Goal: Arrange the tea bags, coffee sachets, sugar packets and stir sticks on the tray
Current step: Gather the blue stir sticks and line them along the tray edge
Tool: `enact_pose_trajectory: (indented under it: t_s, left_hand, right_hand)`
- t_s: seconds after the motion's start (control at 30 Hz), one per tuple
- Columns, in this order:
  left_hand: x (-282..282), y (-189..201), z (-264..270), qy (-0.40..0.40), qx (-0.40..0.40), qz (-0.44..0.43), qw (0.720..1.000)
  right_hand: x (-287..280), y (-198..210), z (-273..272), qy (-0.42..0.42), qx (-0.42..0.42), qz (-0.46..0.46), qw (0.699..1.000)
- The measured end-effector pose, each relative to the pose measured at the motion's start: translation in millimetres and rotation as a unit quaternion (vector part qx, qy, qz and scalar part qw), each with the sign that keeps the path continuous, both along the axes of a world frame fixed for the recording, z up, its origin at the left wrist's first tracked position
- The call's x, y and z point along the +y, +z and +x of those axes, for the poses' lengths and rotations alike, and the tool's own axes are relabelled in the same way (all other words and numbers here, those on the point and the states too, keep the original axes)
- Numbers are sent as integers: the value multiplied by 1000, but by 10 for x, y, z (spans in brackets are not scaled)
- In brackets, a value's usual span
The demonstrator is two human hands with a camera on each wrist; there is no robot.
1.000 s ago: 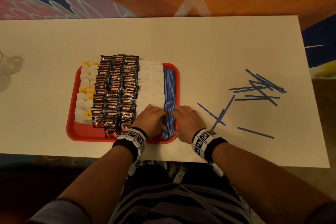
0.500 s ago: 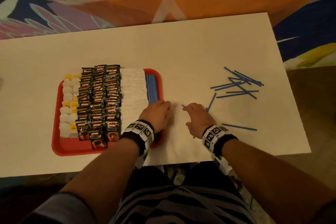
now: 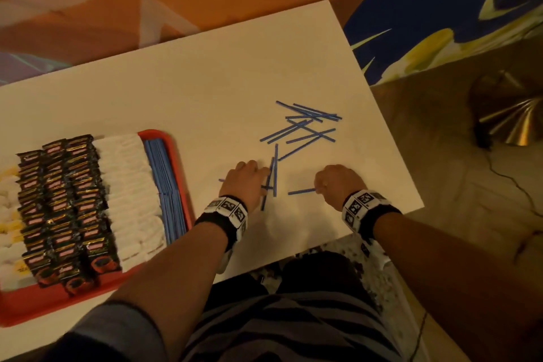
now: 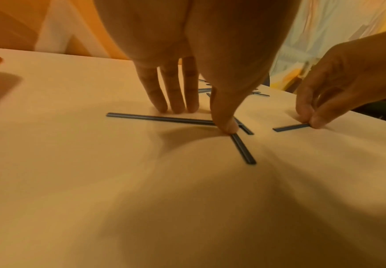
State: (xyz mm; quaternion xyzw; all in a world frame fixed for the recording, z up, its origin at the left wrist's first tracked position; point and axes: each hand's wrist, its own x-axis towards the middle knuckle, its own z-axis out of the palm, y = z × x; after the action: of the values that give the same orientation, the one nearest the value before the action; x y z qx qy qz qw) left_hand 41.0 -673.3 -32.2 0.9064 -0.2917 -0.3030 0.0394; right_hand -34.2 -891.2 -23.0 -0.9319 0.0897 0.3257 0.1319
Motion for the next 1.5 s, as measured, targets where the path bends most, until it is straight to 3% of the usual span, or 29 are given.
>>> enact_pose_trajectory:
  t_s: [0.2,0.3,0.47,0.6,0.73,0.87,0.93,1.03,1.17,1.3,1.5]
  left_hand:
    - [-233,35,126,126,16,-42,991]
    - [-260,76,98,172,36,-23,984]
    - [-339,57,11,166,73,9,983]
    - [-420,31,130,151,42,-17,987]
    - [-467,27,312,115,11,-27,993]
    - [-438,-9,428,110,-21,-30,993]
    - [-403,-6,455,122,-42,-41,991]
    - [-331,37,451,160,-62,14,985]
    - [-244,86,382,269,19,98,958]
    - [-320,63,306,291,39,48,955]
    - [-603,23,315,224,4,-33,974]
  right_hand:
    - [-128,-8,381,16,-79,-26,996]
    - [-214,7,666,-4,-107,-18,994]
    - [-356,-20,1135,9,-67,-15,998]
    - [-291,-10,1282,80,-61,-4,995]
    - [-177,-54,1269,97,-68,74,990]
    - [-40,-84,1244,122,-71,88,986]
    - [-2,-99,1224,110,-70,99,987]
    - [-83,-73,1148,72,-90,108,988]
    - [-413,-1,970,-56,-85,15,995]
    - [-503,-48,867,-92,-62,23,994]
    - [-195,-146,907,-53,-99,101,989]
